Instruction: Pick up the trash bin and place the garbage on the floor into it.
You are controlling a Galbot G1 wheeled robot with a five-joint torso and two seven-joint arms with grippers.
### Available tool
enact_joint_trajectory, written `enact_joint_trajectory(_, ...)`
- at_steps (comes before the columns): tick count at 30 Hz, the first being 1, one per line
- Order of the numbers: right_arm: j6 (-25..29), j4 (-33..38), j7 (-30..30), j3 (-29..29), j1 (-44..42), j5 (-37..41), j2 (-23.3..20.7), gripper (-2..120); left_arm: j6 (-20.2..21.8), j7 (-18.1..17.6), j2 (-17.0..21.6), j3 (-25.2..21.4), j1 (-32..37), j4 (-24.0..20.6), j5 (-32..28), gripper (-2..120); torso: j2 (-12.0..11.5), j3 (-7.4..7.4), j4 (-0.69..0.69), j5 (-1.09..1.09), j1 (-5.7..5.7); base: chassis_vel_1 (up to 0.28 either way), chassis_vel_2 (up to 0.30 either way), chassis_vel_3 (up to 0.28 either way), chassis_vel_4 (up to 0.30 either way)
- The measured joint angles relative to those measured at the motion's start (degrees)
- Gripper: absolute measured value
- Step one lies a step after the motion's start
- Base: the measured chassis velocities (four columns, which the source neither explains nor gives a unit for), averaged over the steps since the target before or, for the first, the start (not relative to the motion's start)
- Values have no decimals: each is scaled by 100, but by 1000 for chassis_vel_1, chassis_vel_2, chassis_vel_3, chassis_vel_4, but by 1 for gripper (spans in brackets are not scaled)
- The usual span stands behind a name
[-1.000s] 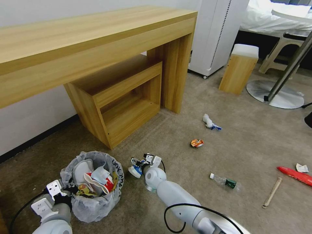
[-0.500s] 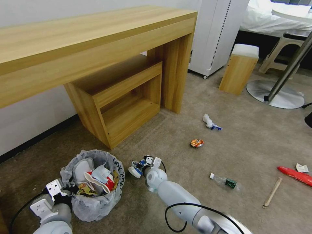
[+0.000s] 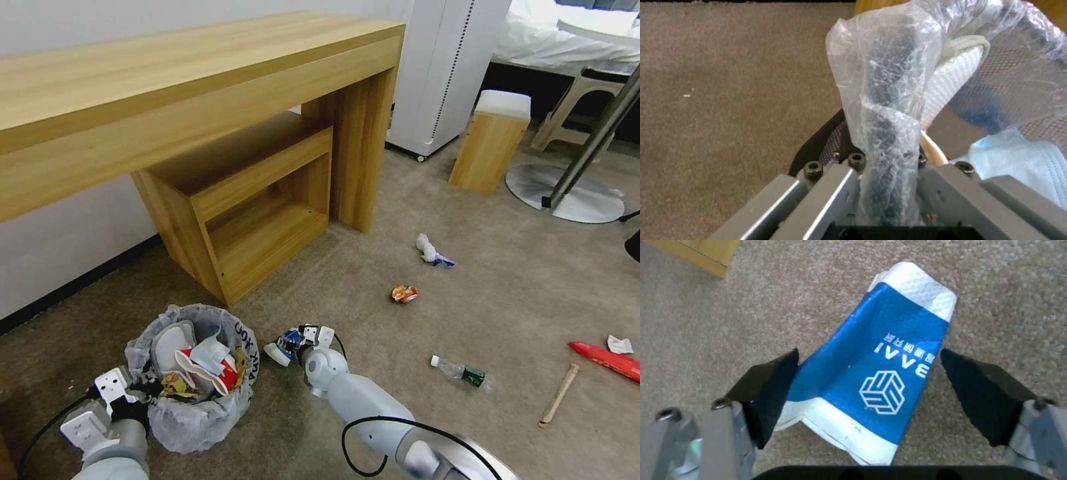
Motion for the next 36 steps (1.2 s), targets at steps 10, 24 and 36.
enact_joint_trajectory(10, -81, 15, 99, -126, -63, -341, 0, 56, -73, 28, -39, 56, 0, 34, 67, 1, 0, 0, 0, 0, 0, 0, 0, 0, 0)
enact_joint_trajectory(24, 34, 38, 31, -316, -144, -657, 0, 6, -139, 44, -37, 60, 13, 67, 71, 1, 0, 0, 0, 0, 0, 0, 0, 0, 0)
enact_joint_trajectory(36, 291, 508, -188, -395, -351, -681, -4, 0, -142, 32, 24, -7, -58, 179, 39, 1, 0, 1, 0, -1, 0, 0, 0, 0, 0)
